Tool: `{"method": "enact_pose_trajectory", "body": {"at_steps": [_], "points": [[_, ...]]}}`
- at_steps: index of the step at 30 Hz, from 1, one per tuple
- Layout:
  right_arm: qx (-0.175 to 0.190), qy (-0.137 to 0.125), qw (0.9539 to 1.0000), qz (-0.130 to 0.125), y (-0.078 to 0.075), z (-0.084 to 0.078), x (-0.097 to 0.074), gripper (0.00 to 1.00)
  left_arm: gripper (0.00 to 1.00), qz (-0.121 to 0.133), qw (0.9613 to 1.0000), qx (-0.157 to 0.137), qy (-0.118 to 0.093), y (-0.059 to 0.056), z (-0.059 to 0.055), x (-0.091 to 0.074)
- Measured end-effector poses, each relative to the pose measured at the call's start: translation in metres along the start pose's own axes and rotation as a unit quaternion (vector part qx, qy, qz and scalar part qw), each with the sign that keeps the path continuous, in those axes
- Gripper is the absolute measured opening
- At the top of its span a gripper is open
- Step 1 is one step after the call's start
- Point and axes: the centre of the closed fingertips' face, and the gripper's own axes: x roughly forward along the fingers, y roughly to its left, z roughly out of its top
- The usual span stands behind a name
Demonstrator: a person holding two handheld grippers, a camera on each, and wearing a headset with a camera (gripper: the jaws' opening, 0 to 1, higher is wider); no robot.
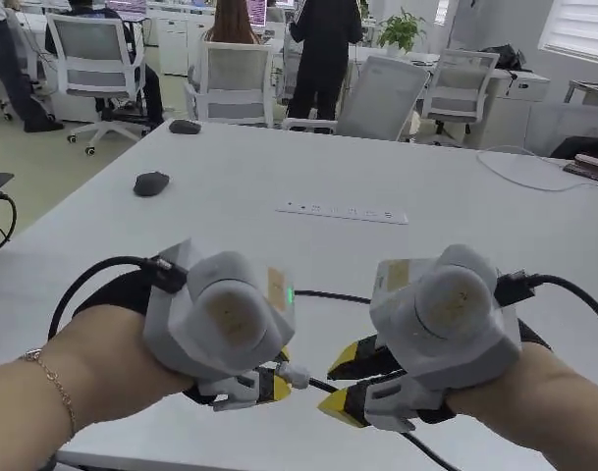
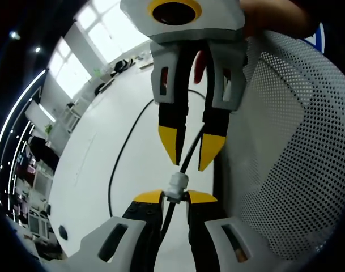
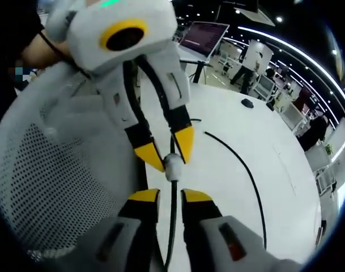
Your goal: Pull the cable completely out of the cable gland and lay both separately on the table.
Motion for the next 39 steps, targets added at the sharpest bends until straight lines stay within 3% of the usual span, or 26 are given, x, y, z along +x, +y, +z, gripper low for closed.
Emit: {"method": "enact_pose_trajectory", "body": {"at_steps": [3,8,13,16,24,27,28,32,34,39], "points": [[-0.011,0.008,0.9999,-0.007,-0.002,-0.002,0.001,0.04,0.17,-0.006,0.9999,0.01,0.001,-0.004,0.0,0.001],[-0.013,0.029,0.9994,-0.015,-0.005,-0.011,0.004,0.03,0.17,-0.002,1.0,0.005,0.003,-0.001,-0.002,0.0],[-0.004,0.075,0.9967,-0.03,-0.012,-0.03,0.004,0.03,0.17,0.009,0.9999,0.001,0.014,0.005,-0.008,-0.002],[-0.009,0.113,0.9926,-0.045,-0.018,-0.043,0.002,0.03,0.17,0.015,0.9998,-0.008,0.012,0.009,-0.009,-0.004],[-0.021,0.14,0.9884,-0.054,-0.02,-0.051,0.001,0.05,0.17,0.015,0.9998,-0.011,0.009,0.009,-0.008,-0.004],[-0.015,0.121,0.9911,-0.052,-0.019,-0.043,0.002,0.16,0.17,0.013,0.9998,-0.011,0.003,0.007,-0.005,-0.005],[-0.018,0.115,0.9919,-0.051,-0.018,-0.04,0.001,0.15,0.17,0.012,0.9999,-0.01,0.0,0.006,-0.003,-0.006],[-0.041,0.04,0.9972,-0.049,-0.015,-0.009,0.001,0.14,0.17,0.008,1.0,0.004,-0.002,0.003,0.001,-0.004],[-0.032,0.036,0.9978,-0.046,-0.013,-0.007,-0.001,0.1,0.17,0.015,0.9997,0.009,-0.015,0.005,0.007,-0.007],[-0.026,0.035,0.9982,-0.042,-0.013,-0.008,0.0,0.03,0.17,0.016,0.9997,0.002,-0.019,0.006,0.007,-0.007]]}}
